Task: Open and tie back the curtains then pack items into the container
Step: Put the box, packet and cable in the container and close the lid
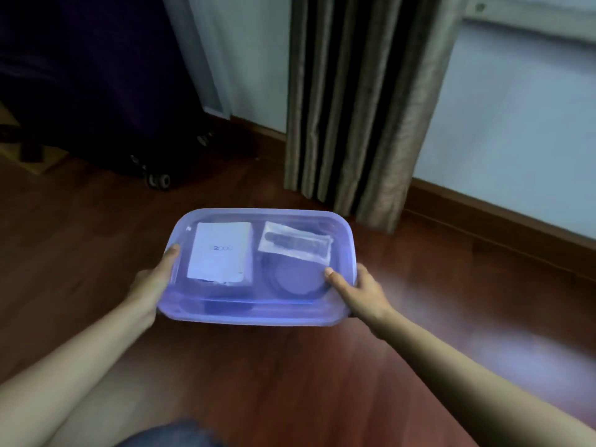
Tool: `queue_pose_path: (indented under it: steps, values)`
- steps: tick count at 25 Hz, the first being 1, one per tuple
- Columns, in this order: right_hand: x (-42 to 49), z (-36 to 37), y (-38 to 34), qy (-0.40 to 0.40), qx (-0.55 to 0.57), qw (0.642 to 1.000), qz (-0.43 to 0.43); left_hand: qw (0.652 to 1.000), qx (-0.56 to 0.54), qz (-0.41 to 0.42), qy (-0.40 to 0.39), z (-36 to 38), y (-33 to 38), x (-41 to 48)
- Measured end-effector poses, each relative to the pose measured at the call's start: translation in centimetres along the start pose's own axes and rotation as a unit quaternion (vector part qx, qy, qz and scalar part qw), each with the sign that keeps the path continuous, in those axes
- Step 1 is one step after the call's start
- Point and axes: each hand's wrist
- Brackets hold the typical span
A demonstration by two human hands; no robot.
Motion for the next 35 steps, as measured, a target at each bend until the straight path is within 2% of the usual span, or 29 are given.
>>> queue_pose_path:
  steps: [2, 5, 7, 9, 14, 16, 17, 19, 20, 21, 22, 24, 30, 35]
  values:
    - [0.6, 2.2, -3.8, -0.002, -0.013, 1.000, -0.006, 0.992, -0.125, -0.026, -0.023, -2.1, 2.0, -1.3]
    - [2.2, 5.5, -8.4, -0.012, 0.002, 1.000, 0.011, 0.951, -0.275, -0.132, -0.053, -3.5, 2.8, -2.0]
    - [3.4, 7.4, -10.1, -0.008, 0.008, 1.000, 0.023, 0.922, -0.325, -0.185, -0.099, -2.9, 3.1, -1.9]
    - [4.5, 9.0, -10.6, -0.009, 0.017, 0.999, 0.032, 0.911, -0.350, -0.180, -0.125, -1.3, 4.3, -1.4]
    - [9.7, 11.1, -12.1, -0.034, 0.010, 0.999, 0.034, 0.916, -0.375, -0.127, -0.062, 2.3, 6.2, 4.6]
    - [10.9, 12.5, -12.5, -0.003, -0.085, 0.996, -0.012, 0.918, -0.368, -0.134, -0.059, 3.3, 6.5, 7.1]
    - [10.8, 13.3, -12.6, 0.023, -0.165, 0.984, -0.065, 0.920, -0.364, -0.134, -0.060, 3.6, 6.6, 8.2]
    - [9.9, 14.8, -12.7, 0.043, -0.310, 0.922, -0.226, 0.921, -0.362, -0.126, -0.072, 4.5, 7.0, 10.2]
    - [10.0, 15.3, -12.7, 0.012, -0.362, 0.885, -0.292, 0.922, -0.360, -0.121, -0.077, 4.9, 7.3, 11.1]
    - [10.4, 15.5, -12.8, -0.038, -0.407, 0.855, -0.319, 0.925, -0.353, -0.114, -0.079, 5.4, 7.6, 11.9]
    - [11.3, 15.6, -12.7, -0.082, -0.445, 0.833, -0.319, 0.929, -0.343, -0.109, -0.083, 5.8, 8.0, 12.6]
    - [12.9, 15.3, -12.3, -0.112, -0.486, 0.816, -0.292, 0.935, -0.327, -0.099, -0.092, 6.6, 9.0, 13.7]
    - [16.2, 14.3, -13.7, -0.108, -0.519, 0.811, -0.249, 0.940, -0.310, -0.060, -0.129, 9.1, 12.3, 15.7]
    - [18.7, 14.1, -14.6, -0.121, -0.521, 0.817, -0.216, 0.930, -0.325, -0.052, -0.162, 10.5, 14.5, 16.1]
Point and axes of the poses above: each hand's wrist, its own x-axis towards the middle knuckle, its own z-axis out of the palm, y = z × x, and after that the axes turned 1 degree about -z, right-handed
